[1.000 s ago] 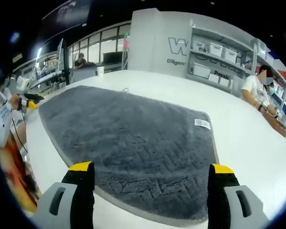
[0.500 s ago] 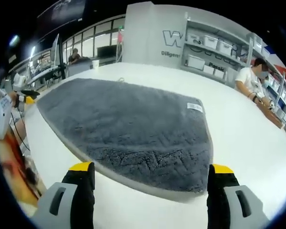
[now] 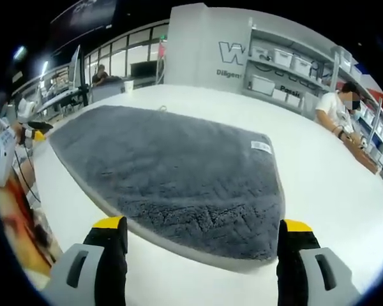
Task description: Open the folded towel by lifting each exposed corner and separating the folded layers until the towel lies flat within the target outline without major curled edges
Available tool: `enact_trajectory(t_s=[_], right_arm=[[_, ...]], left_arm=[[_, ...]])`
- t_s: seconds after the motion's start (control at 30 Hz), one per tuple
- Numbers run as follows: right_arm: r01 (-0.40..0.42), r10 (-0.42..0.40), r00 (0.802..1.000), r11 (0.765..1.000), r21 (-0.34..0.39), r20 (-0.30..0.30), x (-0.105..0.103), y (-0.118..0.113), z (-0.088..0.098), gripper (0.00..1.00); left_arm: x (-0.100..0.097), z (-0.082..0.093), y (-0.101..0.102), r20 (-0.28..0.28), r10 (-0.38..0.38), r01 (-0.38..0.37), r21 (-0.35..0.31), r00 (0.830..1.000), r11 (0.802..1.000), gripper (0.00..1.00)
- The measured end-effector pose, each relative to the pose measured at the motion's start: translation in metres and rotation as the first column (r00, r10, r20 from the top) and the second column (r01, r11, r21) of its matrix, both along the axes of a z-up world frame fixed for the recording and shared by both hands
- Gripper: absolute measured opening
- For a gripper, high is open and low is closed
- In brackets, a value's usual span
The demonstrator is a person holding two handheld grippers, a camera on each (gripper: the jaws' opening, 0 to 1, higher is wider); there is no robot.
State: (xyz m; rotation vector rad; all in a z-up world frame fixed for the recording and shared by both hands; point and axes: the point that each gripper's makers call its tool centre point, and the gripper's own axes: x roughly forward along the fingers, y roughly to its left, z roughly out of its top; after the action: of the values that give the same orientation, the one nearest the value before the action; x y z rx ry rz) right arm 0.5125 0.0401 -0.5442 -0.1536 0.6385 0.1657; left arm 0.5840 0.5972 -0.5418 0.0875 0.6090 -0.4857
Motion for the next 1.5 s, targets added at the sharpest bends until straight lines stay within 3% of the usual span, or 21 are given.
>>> enact_trajectory(t_s=[0.3,0.57,1.13,1.23,1.5], right_arm=[[-0.005,0.005,1.000,1.000,0.001,0.004,0.003,0.002,0.001,0.97],[-0.012,0.012,1.000,1.000,0.004,-0.002,0.004,0.005,-0.003,0.97],[-0.016,0.016,1.000,1.000,0.014,0.002,0.007,0.006,-0.004,0.97],[-0.014,0.014,1.000,1.000,0.013,-0.001,0.006,0.005,-0.004,0.97],[-0.022,0.022,1.000,1.000,0.011,-0.001,0.008,0.007,-0.003,0.97]], left_arm=[[0.001,-0.003,-0.003,-0.009,-0.034,0.034,0.030,0.999,0.999,1.00],[0.004,0.006,-0.009,0.022,-0.032,0.032,-0.042,0.999,0.999,1.00],[0.002,0.007,-0.012,0.025,-0.022,0.023,-0.051,0.999,0.998,1.00],[0.000,0.005,-0.020,0.026,-0.021,0.022,-0.046,0.999,0.999,1.00],[0.002,0.008,-0.014,0.029,-0.025,0.026,-0.052,0.999,0.998,1.00]])
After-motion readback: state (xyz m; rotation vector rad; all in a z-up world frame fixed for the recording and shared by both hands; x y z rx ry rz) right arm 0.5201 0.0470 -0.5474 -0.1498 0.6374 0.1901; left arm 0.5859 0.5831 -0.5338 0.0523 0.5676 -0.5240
